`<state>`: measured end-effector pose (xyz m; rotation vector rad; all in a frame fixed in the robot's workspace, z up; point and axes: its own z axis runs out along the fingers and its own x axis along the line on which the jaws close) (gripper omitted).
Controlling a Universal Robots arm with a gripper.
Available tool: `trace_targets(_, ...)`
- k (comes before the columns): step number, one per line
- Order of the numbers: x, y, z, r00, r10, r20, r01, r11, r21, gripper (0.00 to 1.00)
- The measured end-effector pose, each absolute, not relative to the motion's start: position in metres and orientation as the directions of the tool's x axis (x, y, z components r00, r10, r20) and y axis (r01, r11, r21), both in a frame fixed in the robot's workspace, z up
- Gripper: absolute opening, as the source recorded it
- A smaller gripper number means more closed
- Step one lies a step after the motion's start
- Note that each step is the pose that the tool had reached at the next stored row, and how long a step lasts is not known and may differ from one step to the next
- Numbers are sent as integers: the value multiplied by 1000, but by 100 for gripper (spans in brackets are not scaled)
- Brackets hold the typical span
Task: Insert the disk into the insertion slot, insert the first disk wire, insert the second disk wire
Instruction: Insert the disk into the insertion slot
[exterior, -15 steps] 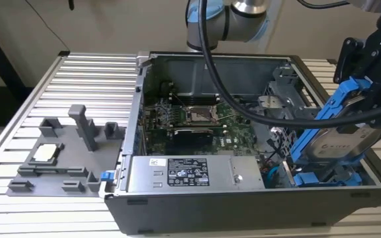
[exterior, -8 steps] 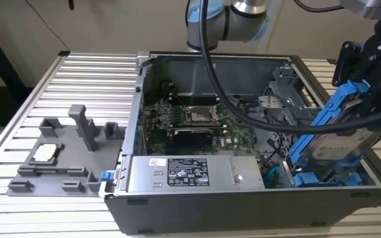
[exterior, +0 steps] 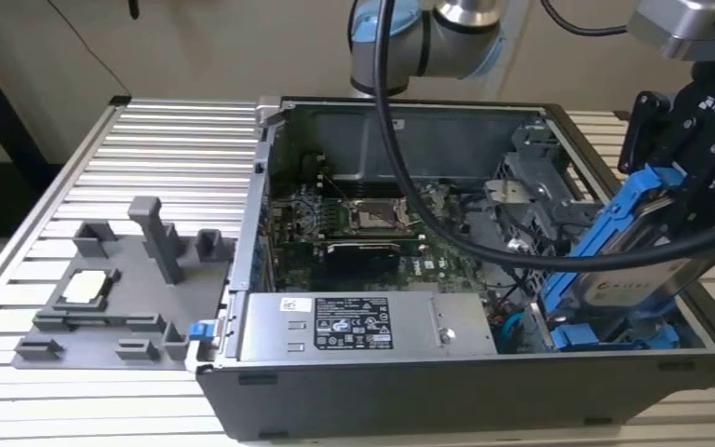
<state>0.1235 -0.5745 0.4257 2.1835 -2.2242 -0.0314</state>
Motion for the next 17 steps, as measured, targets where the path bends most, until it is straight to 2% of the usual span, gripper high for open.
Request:
trace_targets(13, 125, -575, 415, -18, -1000, 2, -1000, 19, 23, 33)
trace_targets(17, 125, -575, 413, -18, -1000, -10, -1000, 18, 23, 33)
